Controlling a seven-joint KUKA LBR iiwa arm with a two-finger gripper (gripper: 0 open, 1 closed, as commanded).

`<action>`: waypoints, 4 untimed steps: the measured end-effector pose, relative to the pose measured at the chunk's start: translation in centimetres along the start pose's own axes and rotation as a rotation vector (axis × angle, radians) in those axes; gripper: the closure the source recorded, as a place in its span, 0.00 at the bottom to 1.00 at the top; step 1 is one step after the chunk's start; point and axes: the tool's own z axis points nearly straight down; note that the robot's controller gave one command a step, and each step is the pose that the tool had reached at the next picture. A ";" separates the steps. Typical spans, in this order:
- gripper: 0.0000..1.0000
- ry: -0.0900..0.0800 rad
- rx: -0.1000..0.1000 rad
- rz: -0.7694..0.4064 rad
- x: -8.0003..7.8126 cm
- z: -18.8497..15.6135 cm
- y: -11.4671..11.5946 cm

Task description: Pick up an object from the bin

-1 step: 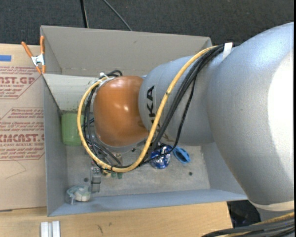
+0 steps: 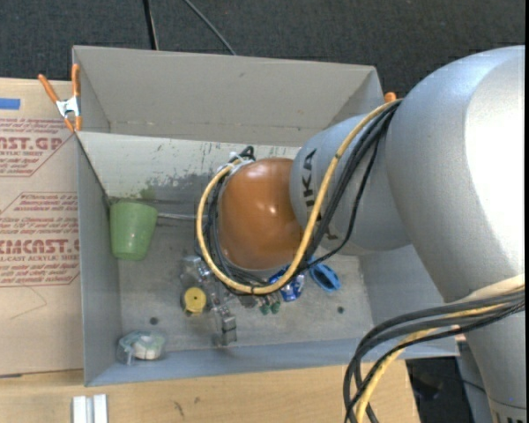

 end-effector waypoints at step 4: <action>0.00 -0.003 -0.003 -0.078 -0.2 -0.2 0.2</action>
Offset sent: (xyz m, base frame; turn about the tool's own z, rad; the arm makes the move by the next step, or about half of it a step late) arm -0.0016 0.0076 0.0324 -0.1072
